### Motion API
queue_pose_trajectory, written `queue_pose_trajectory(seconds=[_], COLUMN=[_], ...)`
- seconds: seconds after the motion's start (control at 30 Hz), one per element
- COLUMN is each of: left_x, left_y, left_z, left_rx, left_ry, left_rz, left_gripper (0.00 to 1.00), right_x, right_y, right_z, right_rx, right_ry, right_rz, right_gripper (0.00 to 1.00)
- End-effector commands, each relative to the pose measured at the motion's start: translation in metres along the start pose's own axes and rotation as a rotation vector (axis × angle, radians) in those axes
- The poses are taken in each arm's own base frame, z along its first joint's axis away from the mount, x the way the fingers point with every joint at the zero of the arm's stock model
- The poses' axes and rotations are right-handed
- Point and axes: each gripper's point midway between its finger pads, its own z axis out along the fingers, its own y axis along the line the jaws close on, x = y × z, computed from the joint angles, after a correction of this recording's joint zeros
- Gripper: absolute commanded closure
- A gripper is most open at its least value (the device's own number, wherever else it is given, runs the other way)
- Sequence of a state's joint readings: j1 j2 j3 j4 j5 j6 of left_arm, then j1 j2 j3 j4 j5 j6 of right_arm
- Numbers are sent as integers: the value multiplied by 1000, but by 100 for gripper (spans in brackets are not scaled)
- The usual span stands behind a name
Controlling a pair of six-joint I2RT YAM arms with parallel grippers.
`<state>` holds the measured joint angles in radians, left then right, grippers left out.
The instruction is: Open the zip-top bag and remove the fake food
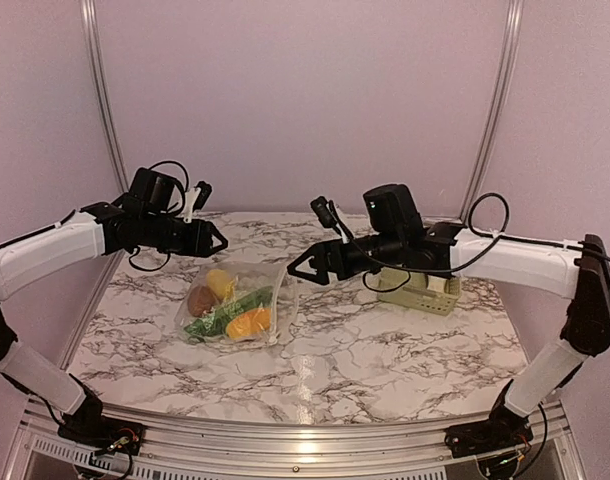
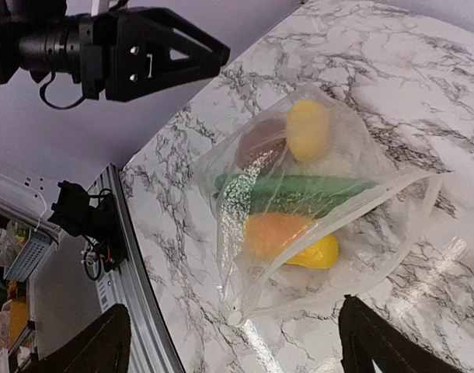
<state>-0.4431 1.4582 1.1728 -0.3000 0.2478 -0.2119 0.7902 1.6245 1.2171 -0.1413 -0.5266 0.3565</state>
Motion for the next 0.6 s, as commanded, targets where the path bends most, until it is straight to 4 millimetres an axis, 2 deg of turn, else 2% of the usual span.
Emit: queue_pose_trajectory(seconds=[0.0, 0.13, 0.2, 0.27, 0.33, 0.4, 0.47, 0.57], left_x=[29, 42, 47, 53, 55, 62, 65, 69], left_y=[-33, -67, -80, -95, -106, -120, -131, -136], left_z=[-12, -9, -2, 7, 17, 28, 41, 59], left_rx=[0, -11, -31, -34, -71, -88, -96, -144], left_ry=[62, 112, 138, 170, 186, 223, 241, 272], left_rz=[18, 84, 116, 143, 183, 229, 261, 299], left_gripper=[54, 54, 54, 54, 54, 53, 47, 46], right_x=[-41, -60, -62, -56, -51, -38, -31, -22], right_y=[-15, -30, -41, -54, -61, -71, -73, -79], right_z=[-54, -104, -119, -126, -122, -108, -100, -96], right_rx=[208, 249, 274, 289, 270, 282, 270, 277], right_ry=[-209, -370, -415, -423, -389, -313, -289, -287], right_rz=[-40, 52, 96, 133, 166, 213, 247, 289], right_gripper=[4, 1, 1, 1, 2, 8, 11, 11])
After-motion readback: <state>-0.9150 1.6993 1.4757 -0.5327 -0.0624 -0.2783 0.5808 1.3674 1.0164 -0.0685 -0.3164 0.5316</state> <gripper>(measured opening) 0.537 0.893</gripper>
